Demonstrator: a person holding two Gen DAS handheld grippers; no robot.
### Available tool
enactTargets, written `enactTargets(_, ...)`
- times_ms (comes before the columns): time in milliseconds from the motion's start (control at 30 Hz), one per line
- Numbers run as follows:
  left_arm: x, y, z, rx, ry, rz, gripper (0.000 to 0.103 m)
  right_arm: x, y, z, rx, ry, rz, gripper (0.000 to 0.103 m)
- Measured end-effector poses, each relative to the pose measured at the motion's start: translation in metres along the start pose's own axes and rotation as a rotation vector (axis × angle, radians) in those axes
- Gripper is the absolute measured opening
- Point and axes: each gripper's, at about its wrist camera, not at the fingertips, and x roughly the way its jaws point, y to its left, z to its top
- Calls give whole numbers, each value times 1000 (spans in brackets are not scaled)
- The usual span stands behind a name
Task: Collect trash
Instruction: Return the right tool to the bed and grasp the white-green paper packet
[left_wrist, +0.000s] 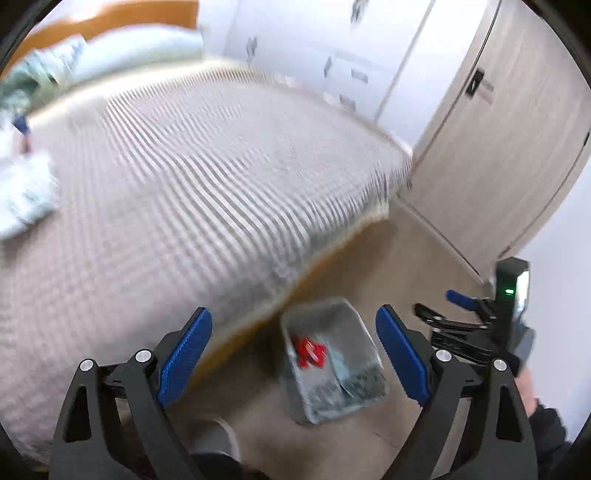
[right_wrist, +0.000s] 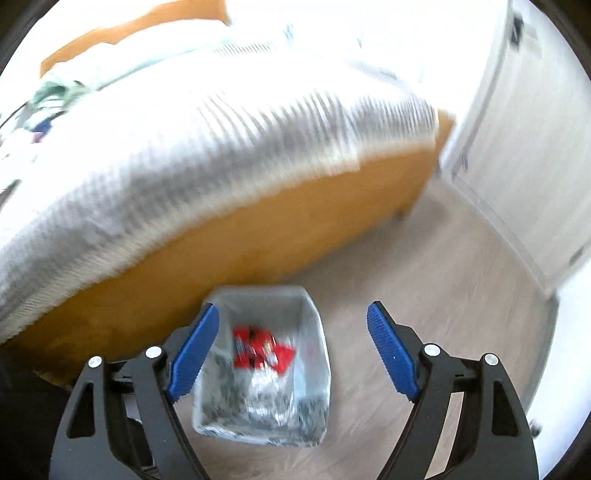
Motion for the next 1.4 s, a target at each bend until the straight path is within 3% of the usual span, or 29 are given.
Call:
enactTargets(133, -65, 50, 5, 29, -115, 138, 95, -50, 55, 30, -97, -115, 42, 79)
enactTargets(233, -104, 100, -4, -18, -185, 239, 96, -72, 99, 45, -71, -130, 221, 79)
enactTargets(400, -146, 209, -24, -232, -295, 401, 96, -60, 176, 64, 73, -35, 573, 79)
enactTargets(567, -164, 290, -46, -451, -348, 462, 96, -41, 267, 88, 85, 15, 736, 79)
enactTargets(667, -155, 320, -56, -552, -315, 478, 96, -20, 314, 107, 117, 65, 819, 79)
enactTargets(833, -143, 331, -65, -606, -269, 430, 96, 28, 360, 135, 219, 161, 847, 55)
enactTargets(933, -140, 323, -62, -586, -281, 417, 96, 53, 374, 148, 279, 184, 853, 53)
enactTargets(1000, -139, 328, -63, -579, -279, 406, 96, 61, 383, 154, 262, 181, 831, 34)
enactTargets(1033, -138, 329, -62, -576, -275, 404, 96, 64, 387, 155, 254, 191, 833, 11)
enactTargets(1167, -135, 335, -64, -571, -255, 417, 96, 52, 386, 155, 235, 112, 820, 2)
enactTargets(1400, -126, 335, -65, -582, -221, 418, 96, 20, 350, 151, 184, -31, 741, 0)
